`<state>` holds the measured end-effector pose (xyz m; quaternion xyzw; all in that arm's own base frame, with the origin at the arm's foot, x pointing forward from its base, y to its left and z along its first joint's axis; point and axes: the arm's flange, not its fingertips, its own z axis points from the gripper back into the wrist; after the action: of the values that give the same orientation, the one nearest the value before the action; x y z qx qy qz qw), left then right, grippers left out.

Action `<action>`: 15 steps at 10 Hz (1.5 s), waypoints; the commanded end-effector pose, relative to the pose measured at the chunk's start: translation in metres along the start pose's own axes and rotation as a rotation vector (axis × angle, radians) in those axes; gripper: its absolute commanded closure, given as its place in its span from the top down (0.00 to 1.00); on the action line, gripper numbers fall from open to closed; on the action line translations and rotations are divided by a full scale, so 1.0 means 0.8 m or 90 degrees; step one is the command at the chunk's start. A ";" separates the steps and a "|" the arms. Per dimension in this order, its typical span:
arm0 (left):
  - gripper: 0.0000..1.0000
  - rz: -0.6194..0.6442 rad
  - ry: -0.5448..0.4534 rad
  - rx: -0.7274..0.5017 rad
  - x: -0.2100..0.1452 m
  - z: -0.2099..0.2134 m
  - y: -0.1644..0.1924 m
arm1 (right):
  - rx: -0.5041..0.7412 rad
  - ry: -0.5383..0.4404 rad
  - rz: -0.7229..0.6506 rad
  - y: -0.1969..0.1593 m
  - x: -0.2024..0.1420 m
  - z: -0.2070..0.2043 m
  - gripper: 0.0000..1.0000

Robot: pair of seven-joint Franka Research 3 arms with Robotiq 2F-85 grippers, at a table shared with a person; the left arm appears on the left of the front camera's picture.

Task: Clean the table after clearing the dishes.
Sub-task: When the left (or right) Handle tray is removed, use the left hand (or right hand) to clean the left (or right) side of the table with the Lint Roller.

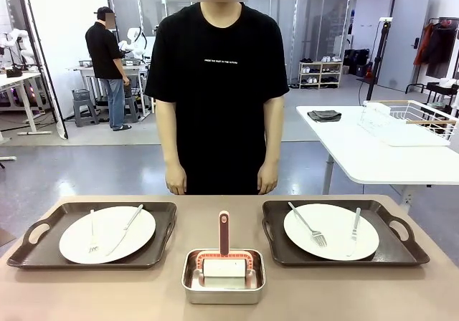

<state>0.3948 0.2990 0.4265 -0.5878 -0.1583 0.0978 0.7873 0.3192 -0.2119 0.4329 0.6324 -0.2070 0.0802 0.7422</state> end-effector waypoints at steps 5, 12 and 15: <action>1.00 -0.006 0.013 -0.006 -0.002 -0.001 -0.001 | 0.007 0.005 0.000 0.002 -0.001 -0.001 1.00; 1.00 -0.006 0.013 -0.006 -0.002 -0.001 -0.001 | 0.007 0.005 0.000 0.002 -0.001 -0.001 1.00; 1.00 -0.006 0.013 -0.006 -0.002 -0.001 -0.001 | 0.007 0.005 0.000 0.002 -0.001 -0.001 1.00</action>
<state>0.3966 0.2961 0.4260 -0.5895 -0.1548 0.0947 0.7871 0.3190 -0.2112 0.4330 0.6343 -0.2055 0.0814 0.7408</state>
